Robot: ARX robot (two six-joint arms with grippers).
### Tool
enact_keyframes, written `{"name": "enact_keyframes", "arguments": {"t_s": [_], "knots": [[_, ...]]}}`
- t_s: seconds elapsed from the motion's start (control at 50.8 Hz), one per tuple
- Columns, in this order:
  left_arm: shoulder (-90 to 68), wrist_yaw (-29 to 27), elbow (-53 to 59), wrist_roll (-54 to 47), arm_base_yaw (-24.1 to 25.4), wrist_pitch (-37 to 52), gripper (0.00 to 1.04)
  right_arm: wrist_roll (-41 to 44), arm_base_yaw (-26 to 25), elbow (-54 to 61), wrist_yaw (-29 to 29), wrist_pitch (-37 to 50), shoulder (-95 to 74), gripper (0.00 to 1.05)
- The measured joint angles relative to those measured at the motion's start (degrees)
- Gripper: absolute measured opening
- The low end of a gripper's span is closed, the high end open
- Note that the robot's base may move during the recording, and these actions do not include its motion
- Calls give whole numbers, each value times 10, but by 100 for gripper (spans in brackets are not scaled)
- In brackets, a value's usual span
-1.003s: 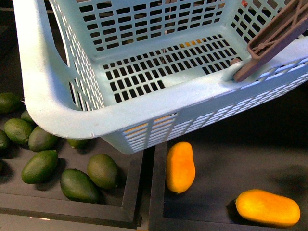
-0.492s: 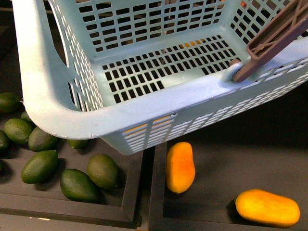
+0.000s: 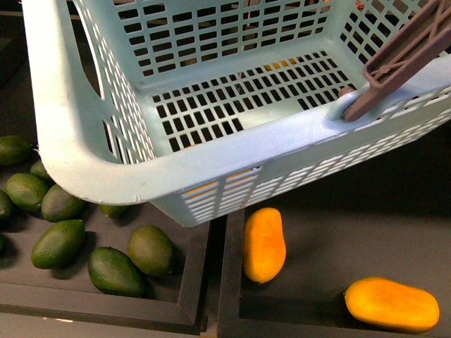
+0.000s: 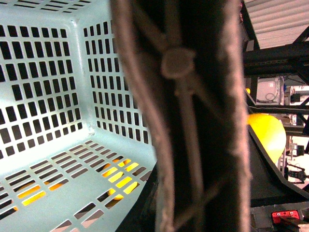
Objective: Pick lemon and mango into basket
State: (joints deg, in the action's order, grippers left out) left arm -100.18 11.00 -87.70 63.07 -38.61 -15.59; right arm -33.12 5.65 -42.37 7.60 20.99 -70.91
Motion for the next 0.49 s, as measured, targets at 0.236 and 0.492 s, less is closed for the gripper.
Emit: {"name": "enact_keyframes", "arguments": {"t_s": [0.236,0.492], "knots": [[0,0,0,0,0,0,5,9,70,-37,35,9,-57,58],[0,0,0,0,0,0,5,13,110,-51,58,-11,-97,60]]}}
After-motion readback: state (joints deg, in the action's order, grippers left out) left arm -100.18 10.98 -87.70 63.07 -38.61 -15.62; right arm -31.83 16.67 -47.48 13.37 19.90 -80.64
